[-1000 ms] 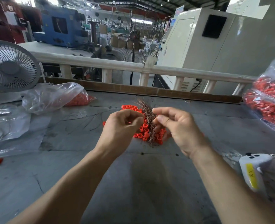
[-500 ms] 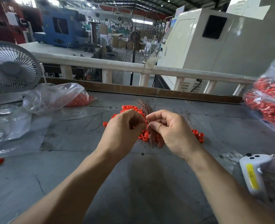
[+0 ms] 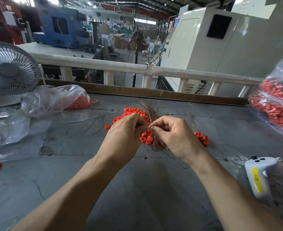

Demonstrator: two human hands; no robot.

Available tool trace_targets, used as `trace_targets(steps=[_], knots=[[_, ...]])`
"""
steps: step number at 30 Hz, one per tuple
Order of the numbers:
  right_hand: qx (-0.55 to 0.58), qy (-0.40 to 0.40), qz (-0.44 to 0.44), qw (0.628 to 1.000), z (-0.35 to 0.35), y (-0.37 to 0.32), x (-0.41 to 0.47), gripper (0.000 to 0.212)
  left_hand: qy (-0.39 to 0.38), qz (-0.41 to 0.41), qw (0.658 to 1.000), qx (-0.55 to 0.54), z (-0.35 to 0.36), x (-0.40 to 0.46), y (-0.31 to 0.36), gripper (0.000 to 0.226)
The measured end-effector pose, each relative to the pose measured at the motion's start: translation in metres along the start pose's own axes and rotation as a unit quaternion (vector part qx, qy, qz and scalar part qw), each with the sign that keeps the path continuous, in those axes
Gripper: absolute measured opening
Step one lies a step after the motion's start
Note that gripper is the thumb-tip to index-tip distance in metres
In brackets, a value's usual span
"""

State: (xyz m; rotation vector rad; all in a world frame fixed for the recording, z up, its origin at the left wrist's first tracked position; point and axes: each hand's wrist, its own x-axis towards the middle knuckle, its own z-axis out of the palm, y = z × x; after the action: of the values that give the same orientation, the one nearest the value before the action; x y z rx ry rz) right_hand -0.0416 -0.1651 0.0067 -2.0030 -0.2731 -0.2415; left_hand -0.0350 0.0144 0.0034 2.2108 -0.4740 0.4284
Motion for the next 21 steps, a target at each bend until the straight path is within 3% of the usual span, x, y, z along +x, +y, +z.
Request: trace_targets(steps=[5,11,17,21], knots=[[-0.04,0.004,-0.016,0.999,0.001,0.0,0.001,0.01,-0.019,-0.086,0.991,-0.101,-0.001,0.005,-0.003,0.022],[-0.115,-0.001,-0.039,0.993,0.006,0.0,0.002,0.012,0.002,-0.095,0.995,-0.002,-0.001,0.003,0.0,0.024],[-0.209,-0.02,-0.044,0.977,-0.001,-0.002,0.0,0.013,-0.068,-0.009,0.989,0.13,-0.01,0.003,0.004,0.017],[-0.224,0.023,-0.017,0.974,-0.003,0.003,0.003,0.013,-0.036,-0.06,0.998,0.007,-0.004,0.006,-0.007,0.013]])
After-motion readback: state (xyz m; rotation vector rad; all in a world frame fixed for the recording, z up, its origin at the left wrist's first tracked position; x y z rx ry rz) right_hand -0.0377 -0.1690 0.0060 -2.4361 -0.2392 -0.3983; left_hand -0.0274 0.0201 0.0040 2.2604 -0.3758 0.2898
